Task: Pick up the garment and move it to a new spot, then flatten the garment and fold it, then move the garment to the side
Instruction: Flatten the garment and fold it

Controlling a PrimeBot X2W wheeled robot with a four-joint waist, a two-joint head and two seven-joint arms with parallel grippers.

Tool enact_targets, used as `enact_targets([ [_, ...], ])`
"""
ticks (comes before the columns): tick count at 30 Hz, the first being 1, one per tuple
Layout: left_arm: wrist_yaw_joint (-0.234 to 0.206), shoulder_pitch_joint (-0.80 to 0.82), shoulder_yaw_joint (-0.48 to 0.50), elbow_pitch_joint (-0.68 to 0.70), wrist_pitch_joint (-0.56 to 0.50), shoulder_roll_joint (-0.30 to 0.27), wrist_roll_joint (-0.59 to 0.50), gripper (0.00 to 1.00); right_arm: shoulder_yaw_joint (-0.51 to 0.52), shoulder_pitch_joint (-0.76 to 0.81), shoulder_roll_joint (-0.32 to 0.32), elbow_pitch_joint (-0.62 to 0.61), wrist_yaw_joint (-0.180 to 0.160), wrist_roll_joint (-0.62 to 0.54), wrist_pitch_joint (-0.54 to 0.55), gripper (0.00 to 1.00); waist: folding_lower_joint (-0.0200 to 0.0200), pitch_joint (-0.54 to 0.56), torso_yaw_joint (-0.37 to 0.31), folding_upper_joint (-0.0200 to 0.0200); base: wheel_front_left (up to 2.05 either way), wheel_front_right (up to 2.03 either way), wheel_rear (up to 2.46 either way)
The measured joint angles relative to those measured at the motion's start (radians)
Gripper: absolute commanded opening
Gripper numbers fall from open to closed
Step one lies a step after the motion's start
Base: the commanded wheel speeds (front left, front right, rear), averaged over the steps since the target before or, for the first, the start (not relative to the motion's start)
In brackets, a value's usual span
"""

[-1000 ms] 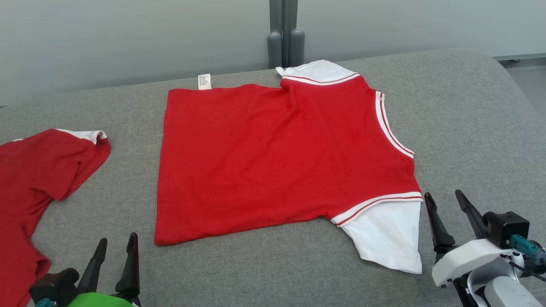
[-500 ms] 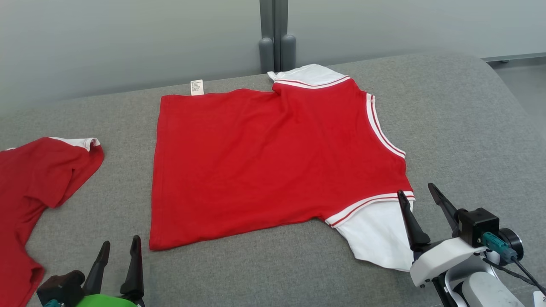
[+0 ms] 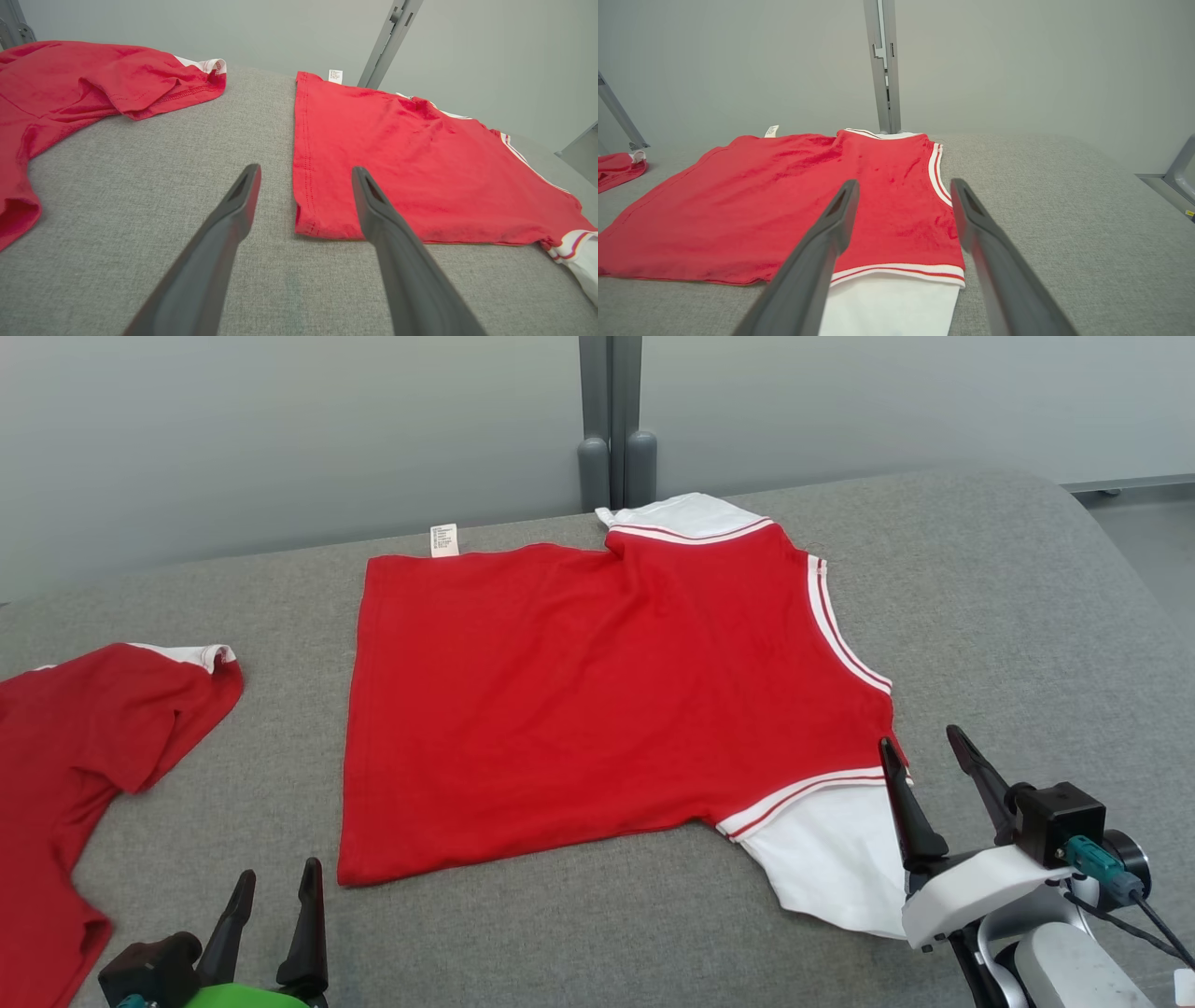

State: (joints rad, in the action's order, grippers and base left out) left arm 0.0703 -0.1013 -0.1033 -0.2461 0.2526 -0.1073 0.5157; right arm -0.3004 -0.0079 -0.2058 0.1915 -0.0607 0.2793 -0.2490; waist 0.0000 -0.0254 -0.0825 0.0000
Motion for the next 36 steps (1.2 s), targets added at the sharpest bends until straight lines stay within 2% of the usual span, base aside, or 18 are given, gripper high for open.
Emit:
enact_targets([
  [7, 0.01, 0.0, 0.009, -0.008, 0.0, 0.01, -0.025, 1.0, 0.037, 0.006, 0.017, 0.004, 0.011, -0.001, 0.0, 1.0, 0.0, 0.005, 0.002, 0.0, 0.0, 0.0, 0.0],
  [18, 0.023, 0.0, 0.047, -0.022, 0.0, 0.023, -0.037, 1.0, 0.155, 0.024, 0.07, 0.004, 0.026, 0.03, 0.0, 1.0, 0.0, 0.005, 0.0, 0.0, 0.0, 0.0, 0.0],
  [26, 0.028, 0.0, 0.067, -0.03, 0.0, 0.029, -0.048, 1.0, 0.161, 0.04, 0.071, 0.024, 0.069, 0.016, 0.0, 1.0, 0.0, 0.003, -0.001, 0.0, 0.0, 0.0, 0.0],
  [36, 0.037, 0.0, 0.074, -0.039, 0.0, 0.035, -0.062, 1.0, 0.181, 0.041, 0.071, 0.037, 0.097, -0.011, 0.0, 1.0, 0.0, 0.003, 0.0, 0.0, 0.0, 0.0, 0.0],
])
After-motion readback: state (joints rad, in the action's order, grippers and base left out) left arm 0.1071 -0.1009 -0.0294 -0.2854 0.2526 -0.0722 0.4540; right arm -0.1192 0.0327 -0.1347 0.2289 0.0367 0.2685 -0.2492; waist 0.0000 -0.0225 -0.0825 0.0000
